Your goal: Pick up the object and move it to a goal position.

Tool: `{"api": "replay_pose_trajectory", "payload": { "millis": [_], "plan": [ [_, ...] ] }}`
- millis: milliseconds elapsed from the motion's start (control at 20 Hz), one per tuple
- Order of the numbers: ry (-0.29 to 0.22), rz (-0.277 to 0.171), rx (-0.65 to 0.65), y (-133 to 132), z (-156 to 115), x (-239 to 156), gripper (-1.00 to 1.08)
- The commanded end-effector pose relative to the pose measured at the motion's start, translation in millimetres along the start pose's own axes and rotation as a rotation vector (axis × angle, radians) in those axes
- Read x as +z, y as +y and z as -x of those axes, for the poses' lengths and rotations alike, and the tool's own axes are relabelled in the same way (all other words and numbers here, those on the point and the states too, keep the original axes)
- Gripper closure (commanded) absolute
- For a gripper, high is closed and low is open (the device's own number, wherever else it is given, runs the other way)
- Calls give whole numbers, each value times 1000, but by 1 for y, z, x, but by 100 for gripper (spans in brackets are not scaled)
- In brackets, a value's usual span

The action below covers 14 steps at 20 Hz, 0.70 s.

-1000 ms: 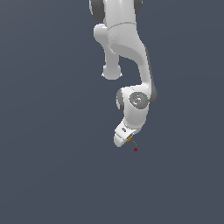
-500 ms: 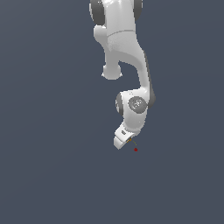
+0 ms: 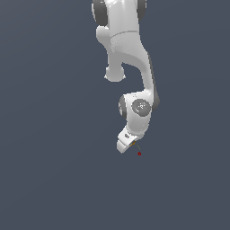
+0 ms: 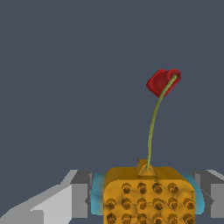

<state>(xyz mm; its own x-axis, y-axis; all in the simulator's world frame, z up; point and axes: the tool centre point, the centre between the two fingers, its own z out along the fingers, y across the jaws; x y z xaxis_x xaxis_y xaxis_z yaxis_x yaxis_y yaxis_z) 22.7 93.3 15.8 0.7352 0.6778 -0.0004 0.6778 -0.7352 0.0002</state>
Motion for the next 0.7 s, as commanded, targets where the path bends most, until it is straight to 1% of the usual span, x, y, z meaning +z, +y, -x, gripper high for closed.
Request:
{"api": "replay_pose_trajectory", "payload": {
  "millis": [0, 350, 650],
  "plan": [
    [0, 0, 0, 0, 2, 0, 108],
    [0, 0, 0, 3, 20, -1, 108],
    [0, 0, 0, 8, 54, -4, 108]
  ]
}}
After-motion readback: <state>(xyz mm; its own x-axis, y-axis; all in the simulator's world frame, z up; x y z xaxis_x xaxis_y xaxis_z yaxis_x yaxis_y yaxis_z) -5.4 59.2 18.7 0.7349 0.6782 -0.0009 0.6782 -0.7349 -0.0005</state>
